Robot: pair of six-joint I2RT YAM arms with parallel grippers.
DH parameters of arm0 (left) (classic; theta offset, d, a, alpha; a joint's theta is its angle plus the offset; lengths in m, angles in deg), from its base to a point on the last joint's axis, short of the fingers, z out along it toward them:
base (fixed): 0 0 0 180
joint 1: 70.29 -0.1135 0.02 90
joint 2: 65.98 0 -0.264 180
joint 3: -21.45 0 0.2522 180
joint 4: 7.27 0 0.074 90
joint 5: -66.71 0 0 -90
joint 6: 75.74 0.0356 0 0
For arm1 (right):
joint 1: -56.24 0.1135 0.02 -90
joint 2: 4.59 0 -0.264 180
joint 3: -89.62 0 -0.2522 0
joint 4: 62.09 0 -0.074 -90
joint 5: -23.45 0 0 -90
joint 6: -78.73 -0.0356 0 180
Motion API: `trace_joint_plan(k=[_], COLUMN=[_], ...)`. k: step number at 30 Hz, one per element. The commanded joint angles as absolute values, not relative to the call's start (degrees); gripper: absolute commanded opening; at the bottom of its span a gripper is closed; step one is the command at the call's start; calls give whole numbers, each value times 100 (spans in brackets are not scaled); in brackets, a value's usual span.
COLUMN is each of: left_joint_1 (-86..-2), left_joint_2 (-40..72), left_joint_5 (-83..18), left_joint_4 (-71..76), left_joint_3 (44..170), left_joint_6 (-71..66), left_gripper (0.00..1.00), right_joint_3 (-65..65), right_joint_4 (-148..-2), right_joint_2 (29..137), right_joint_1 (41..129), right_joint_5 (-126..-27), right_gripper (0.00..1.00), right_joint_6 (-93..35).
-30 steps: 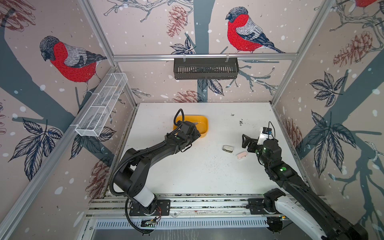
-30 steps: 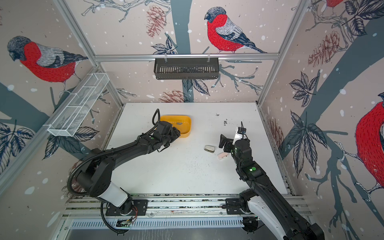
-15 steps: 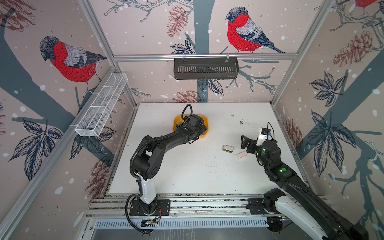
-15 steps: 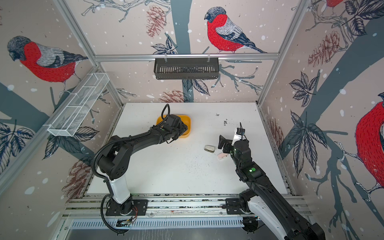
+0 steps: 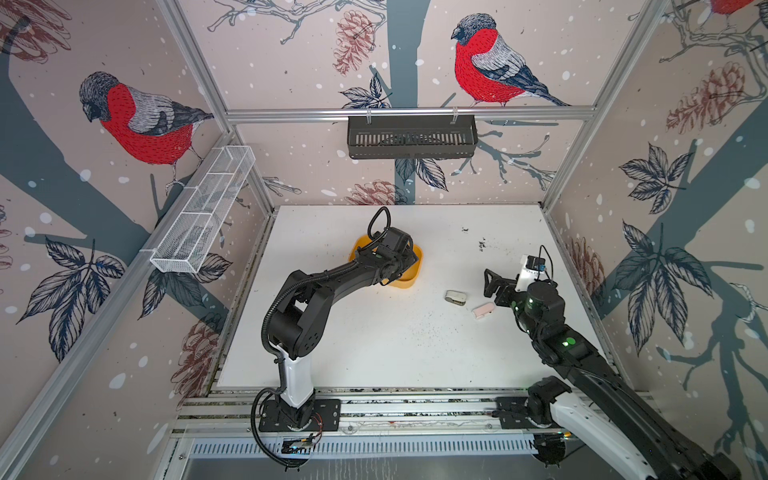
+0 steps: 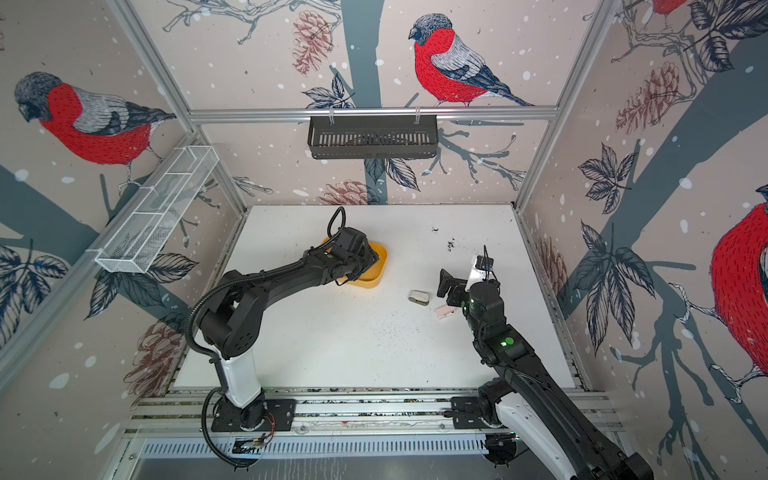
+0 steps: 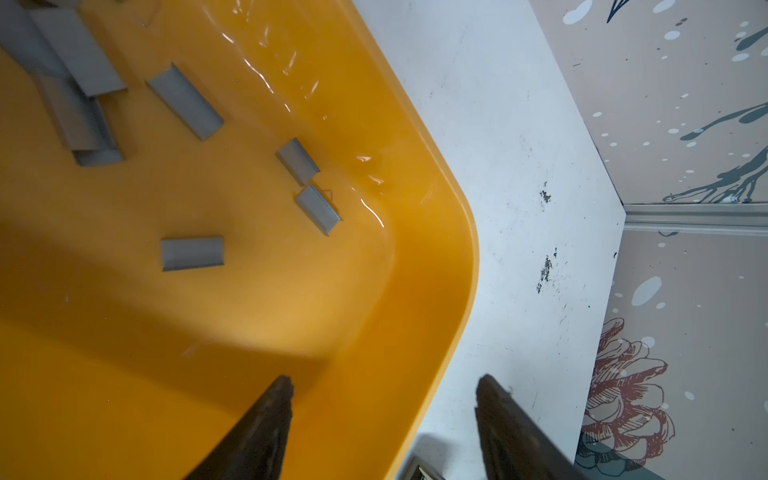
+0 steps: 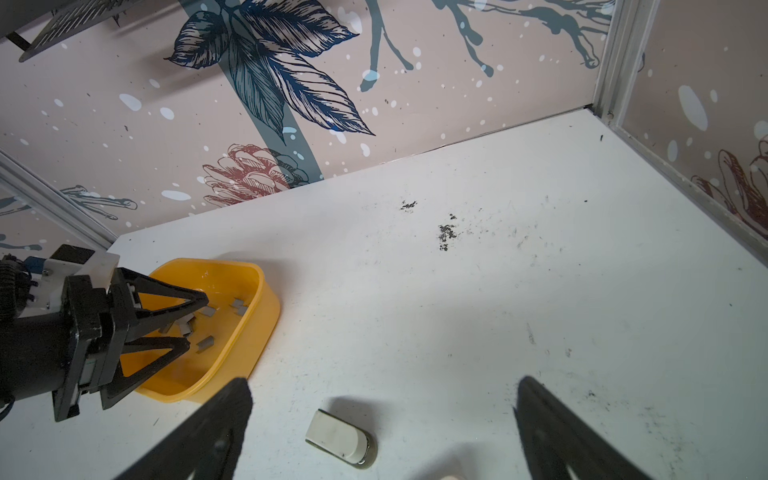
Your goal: Load the staples into the stapler
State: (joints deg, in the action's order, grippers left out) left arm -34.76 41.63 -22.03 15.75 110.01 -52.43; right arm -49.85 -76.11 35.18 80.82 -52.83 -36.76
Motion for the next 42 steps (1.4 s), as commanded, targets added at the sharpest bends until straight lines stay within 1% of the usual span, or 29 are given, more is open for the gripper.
trace_joint_plan(k=[1, 4, 8, 12, 14, 16, 21, 27, 32, 33, 36, 38, 42], left_joint_1=[-3462, -3436, -3355, -3355, -3356, -3349, -3288, -3140, -3023, -3006, -2922, -2835, -2651], left_joint_2=[4095, 4305, 4832, 5192, 5360, 5526, 5890, 6113, 6388, 6427, 6475, 6477, 6455], left_joint_5=[-2288, -2582, -2404, -2551, -2525, -2445, -2747, -2473, -2216, -2195, -2013, -1872, -1721], left_joint_4=[1688, 1963, 2962, 3238, 3419, 3640, 3816, 4034, 4546, 4621, 4759, 4829, 4888], left_joint_3=[11062, 11600, 12544, 12936, 13137, 13372, 13791, 14043, 14584, 14645, 14718, 14718, 14676], left_joint_6=[-4874, -4260, -3355, -2692, -2389, -2170, -1561, -843, -380, -309, -108, 81, 459], left_gripper=[69, 71, 70, 70, 72, 72, 69, 60, 49, 48, 42, 37, 31], right_joint_3=[-4980, -5008, -4999, -4981, -4979, -4989, -4990, -4990, -5004, -5007, -5008, -5038, -5069], right_joint_4=[-7588, -7563, -7602, -7654, -7684, -7682, -7699, -7788, -7796, -7812, -7873, -7884, -7875], right_joint_2=[3455, 3445, 3452, 3405, 3371, 3347, 3361, 3345, 3330, 3340, 3339, 3319, 3295], right_joint_1=[8094, 8091, 8095, 8102, 8106, 8106, 8111, 8111, 8129, 8129, 8142, 8150, 8171], right_joint_5=[-5217, -5234, -5247, -5228, -5205, -5183, -5169, -5150, -5169, -5161, -5118, -5101, -5099], right_gripper=[99, 99, 99, 99, 99, 100, 99, 99, 100, 99, 99, 100, 99], right_joint_6=[-3728, -3742, -3746, -3755, -3763, -3772, -3793, -3829, -3903, -3925, -4009, -4067, -4140])
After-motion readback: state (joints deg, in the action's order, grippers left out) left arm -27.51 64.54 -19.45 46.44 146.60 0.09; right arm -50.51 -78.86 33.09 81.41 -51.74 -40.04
